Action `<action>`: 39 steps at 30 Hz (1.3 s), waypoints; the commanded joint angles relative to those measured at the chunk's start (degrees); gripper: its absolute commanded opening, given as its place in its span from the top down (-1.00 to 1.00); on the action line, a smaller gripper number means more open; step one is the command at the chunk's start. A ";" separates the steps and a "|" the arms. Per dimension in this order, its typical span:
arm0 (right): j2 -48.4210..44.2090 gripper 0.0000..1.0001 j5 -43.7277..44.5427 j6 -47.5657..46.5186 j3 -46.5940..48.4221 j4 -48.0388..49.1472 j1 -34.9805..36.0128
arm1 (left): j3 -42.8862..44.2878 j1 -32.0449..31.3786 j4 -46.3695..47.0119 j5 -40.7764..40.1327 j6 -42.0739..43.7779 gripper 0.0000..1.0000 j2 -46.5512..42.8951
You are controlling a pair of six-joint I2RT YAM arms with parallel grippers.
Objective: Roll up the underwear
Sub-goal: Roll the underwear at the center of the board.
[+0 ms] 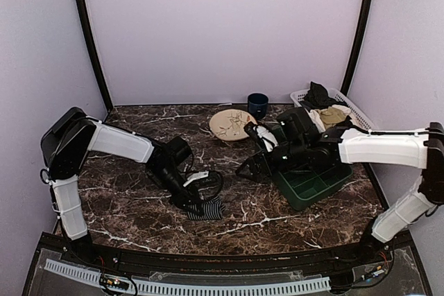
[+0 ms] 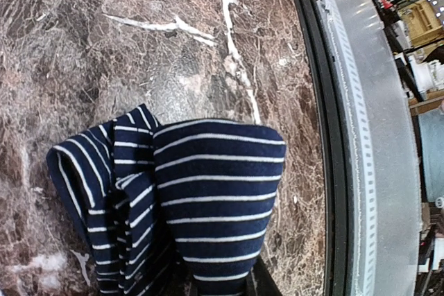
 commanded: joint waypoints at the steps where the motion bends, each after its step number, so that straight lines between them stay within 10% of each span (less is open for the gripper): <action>1: -8.14 -0.99 9.17 0.82 -5.07 12.96 -0.11 | 0.11 0.53 -8.38 1.77 2.75 0.89 3.89; 9: -4.28 -0.99 -2.91 -7.48 -3.25 11.86 1.23 | 3.18 1.29 -10.78 2.19 2.97 0.89 8.09; 16: -3.82 -0.99 9.18 -25.78 -3.59 10.02 16.26 | 6.78 1.46 -13.60 2.47 3.00 0.89 11.72; 27: 8.87 -0.09 14.82 -33.45 -0.97 13.07 26.53 | 8.61 1.65 -15.45 2.68 2.69 0.88 14.15; 39: 16.06 -0.25 24.34 -36.50 2.31 14.02 27.04 | 8.43 1.63 -15.50 2.49 2.42 0.87 14.26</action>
